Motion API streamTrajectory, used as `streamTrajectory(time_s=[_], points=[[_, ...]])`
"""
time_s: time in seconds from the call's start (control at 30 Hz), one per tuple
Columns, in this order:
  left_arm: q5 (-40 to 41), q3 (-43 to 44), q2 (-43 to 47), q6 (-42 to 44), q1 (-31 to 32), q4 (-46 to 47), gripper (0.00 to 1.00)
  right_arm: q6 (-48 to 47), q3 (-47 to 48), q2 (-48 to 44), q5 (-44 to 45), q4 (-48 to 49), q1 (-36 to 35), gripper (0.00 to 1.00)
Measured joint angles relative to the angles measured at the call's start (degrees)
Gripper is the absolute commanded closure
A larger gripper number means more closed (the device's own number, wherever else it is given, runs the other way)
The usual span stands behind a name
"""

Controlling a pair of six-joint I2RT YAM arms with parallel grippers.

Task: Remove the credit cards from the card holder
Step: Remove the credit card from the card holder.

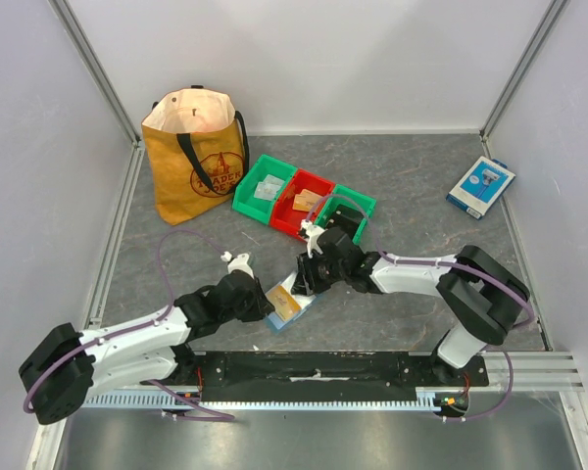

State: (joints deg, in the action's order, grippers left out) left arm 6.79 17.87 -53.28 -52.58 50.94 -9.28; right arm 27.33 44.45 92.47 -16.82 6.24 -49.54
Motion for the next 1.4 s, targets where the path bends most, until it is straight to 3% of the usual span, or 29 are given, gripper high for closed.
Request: streamTrajectory(time_s=[0.27,0.57,0.97,1.17,1.4], points=[[-0.3,-1.1,-2.3,-0.7,0.0,2.3,0.87,3.3,-2.6,3.8,-5.9,7.6,0.9,0.65],[-0.3,-1.2,-2.2,-1.6,-0.2,2.1,0.91,6.7,-5.6,5.5,-10.1,14.3,3.0,0.76],[-0.4,-1.2,-2.3,-1.6,-0.8,1.9,0.91,8.2,-6.3,7.8,-13.4,18.5,3.8,0.77],[-0.5,-1.2,-2.4,-1.6,-1.0,1.9,0.91,8.5,-6.4,8.5,-13.4,19.1,4.0,0.98],[-0.5,-0.8,-3.1,-1.6,-1.1,1.9,0.91,8.9,-6.8,8.3,-13.5,19.9,4.4,1.00]])
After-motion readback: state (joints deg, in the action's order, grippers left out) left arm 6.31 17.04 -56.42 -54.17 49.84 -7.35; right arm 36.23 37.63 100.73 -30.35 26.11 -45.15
